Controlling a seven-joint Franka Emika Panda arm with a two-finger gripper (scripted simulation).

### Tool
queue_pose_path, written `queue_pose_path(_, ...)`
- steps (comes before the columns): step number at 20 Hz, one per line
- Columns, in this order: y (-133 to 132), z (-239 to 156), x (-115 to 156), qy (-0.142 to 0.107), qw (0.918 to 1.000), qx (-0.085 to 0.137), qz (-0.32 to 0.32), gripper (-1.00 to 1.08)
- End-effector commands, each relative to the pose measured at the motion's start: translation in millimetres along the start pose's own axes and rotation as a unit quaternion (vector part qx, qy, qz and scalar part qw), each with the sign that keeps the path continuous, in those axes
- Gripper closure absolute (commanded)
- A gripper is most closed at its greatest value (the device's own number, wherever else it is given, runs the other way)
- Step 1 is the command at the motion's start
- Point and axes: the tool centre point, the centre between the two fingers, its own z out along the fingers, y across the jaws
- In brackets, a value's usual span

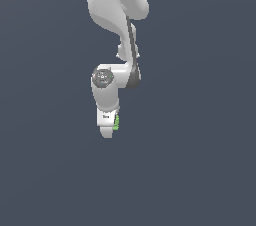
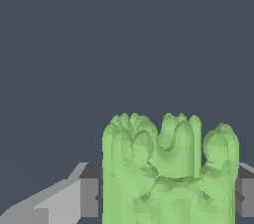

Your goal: Pick up the object and move it to a goal position.

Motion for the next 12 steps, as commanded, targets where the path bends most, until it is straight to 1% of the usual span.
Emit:
queue_pose_path(1,-0.2,-5.1,-1.9,0.0,1.0,0.0,0.0,1.08)
queue_pose_path(6,-2.7,-27.0,-9.6,0.0,1.0,0.0,0.0,1.08)
queue_pose_path(12,-7.4,-74.1,-25.6,0.0,1.0,0.0,0.0,1.08)
